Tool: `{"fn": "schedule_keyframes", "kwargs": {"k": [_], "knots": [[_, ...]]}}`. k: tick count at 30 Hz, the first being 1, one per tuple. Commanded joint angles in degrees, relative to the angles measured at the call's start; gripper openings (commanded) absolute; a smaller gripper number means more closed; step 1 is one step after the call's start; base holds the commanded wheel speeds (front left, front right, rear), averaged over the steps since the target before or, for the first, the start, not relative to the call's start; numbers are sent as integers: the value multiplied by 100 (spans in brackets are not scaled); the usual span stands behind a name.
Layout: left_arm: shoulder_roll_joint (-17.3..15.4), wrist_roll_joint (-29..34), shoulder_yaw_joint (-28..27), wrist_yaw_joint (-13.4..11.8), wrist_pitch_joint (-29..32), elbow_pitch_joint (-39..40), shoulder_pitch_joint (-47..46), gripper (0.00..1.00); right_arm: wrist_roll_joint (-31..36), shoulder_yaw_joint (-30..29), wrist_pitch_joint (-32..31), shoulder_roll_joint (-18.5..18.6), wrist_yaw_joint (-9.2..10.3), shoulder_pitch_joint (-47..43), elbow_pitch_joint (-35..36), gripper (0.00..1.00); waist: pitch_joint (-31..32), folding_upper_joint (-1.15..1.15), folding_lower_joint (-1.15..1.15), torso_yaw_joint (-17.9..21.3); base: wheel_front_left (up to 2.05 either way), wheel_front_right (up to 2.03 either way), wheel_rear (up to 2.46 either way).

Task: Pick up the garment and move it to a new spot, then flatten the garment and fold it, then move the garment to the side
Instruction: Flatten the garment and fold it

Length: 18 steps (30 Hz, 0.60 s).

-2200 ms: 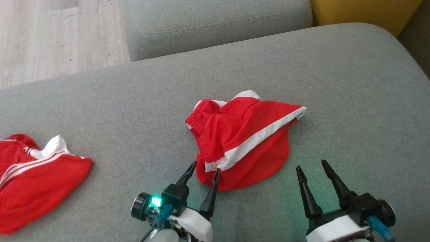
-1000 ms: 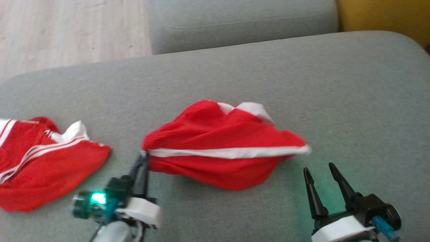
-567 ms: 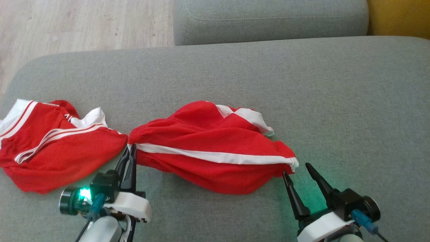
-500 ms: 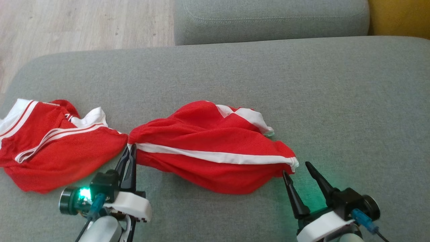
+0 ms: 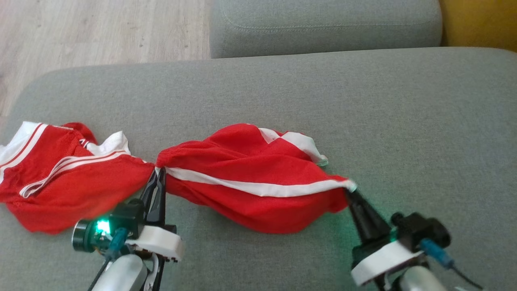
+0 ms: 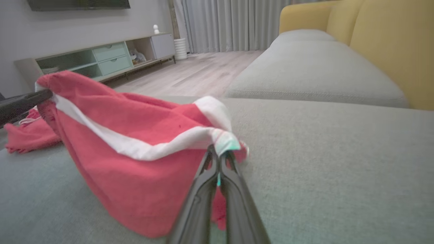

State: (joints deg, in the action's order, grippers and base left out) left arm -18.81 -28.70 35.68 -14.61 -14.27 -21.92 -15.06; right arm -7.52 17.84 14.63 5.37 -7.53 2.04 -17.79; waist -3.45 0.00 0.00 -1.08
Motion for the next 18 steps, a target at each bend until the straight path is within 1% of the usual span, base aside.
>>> {"fn": "schedule_keyframes", "kwargs": {"k": [1,3,5,8,10,12,15,18], "knots": [[-176,57,-193,22,-59,247,-418,0,46,-83,37,14,4,305,352,0,-12,0,0,38,0,0,0],[-208,89,-187,58,-60,320,-488,0,82,-193,37,6,4,370,489,0,-32,0,0,69,0,0,0],[-299,159,-167,158,-40,476,-699,0,117,-461,37,-18,4,575,800,0,-81,0,0,149,0,0,0],[-508,341,-117,331,155,712,-1226,0,166,-777,37,17,4,1096,1182,0,-176,0,0,305,0,0,0],[-601,449,-112,449,335,875,-1705,0,233,-931,37,162,4,1597,1288,0,-296,0,0,393,0,0,0],[-640,584,-58,632,543,978,-2302,0,256,-1033,37,350,4,2196,1276,0,-448,0,0,447,0,0,0],[-489,702,30,971,834,862,-3342,0,125,-1216,37,719,4,3206,969,0,-737,0,0,467,0,0,0],[-137,693,66,1310,925,444,-4362,0,134,-1458,37,1188,4,4198,656,0,-1128,0,0,457,0,0,0]]}}
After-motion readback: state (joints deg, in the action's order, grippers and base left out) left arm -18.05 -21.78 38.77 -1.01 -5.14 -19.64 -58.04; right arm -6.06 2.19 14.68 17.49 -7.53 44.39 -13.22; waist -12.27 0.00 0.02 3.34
